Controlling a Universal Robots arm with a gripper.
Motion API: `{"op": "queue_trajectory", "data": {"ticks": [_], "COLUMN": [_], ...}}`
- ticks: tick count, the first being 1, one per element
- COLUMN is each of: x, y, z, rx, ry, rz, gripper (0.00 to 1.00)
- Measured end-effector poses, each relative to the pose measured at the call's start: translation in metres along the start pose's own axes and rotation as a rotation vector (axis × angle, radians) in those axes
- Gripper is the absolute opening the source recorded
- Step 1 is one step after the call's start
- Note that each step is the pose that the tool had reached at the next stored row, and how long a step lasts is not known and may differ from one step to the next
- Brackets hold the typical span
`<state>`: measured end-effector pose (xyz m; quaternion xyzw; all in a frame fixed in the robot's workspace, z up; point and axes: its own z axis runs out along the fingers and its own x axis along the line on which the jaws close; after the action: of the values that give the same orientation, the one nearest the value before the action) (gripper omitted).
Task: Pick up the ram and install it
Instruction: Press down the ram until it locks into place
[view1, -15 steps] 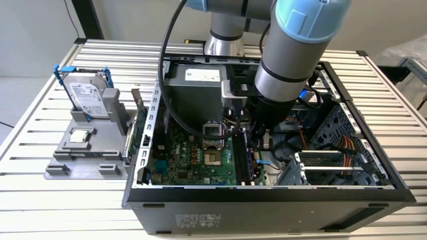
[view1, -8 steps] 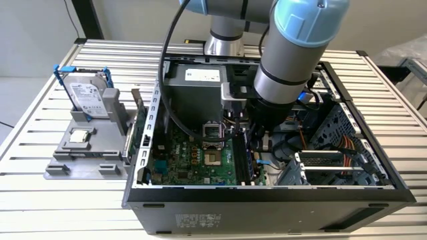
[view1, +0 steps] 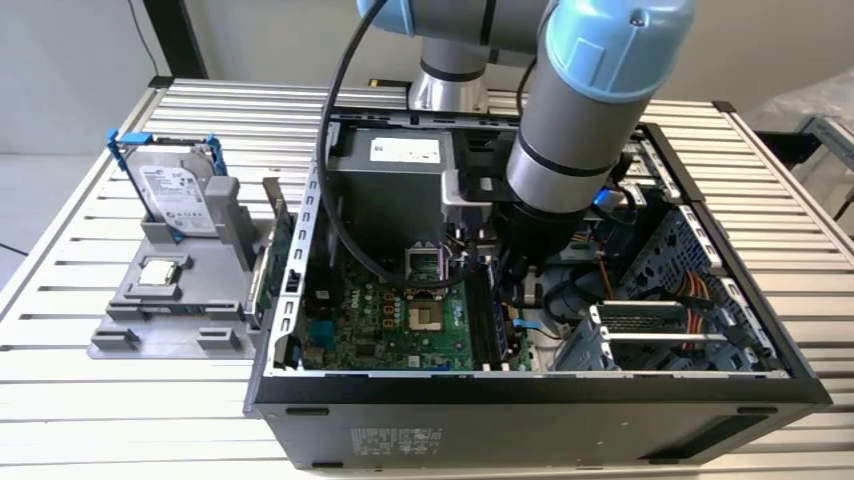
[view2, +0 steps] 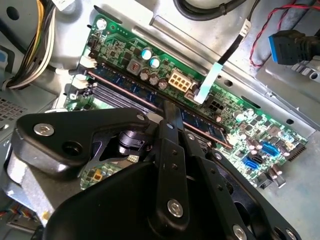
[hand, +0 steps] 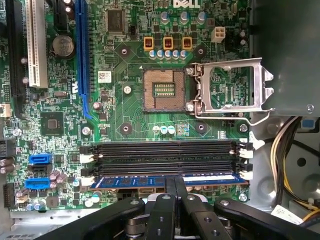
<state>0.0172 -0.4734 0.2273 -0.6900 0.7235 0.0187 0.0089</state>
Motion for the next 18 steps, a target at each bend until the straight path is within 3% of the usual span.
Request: {"op": "queue_trajectory", "data": {"ticks": [13, 16, 18], "x": [0.0004, 0.0000, -0.0005], "y": [-0.0001, -0.0001, 0.0000], "z": [0.0093, 0.0076, 0.0008], "rx": [0.0002, -0.0005, -0.0014], "ry": [0.0042, 0.0049, 0.0016], "rz": [0.006, 0.006, 0.006], "gripper": [0.00, 0.00, 0.00]}}
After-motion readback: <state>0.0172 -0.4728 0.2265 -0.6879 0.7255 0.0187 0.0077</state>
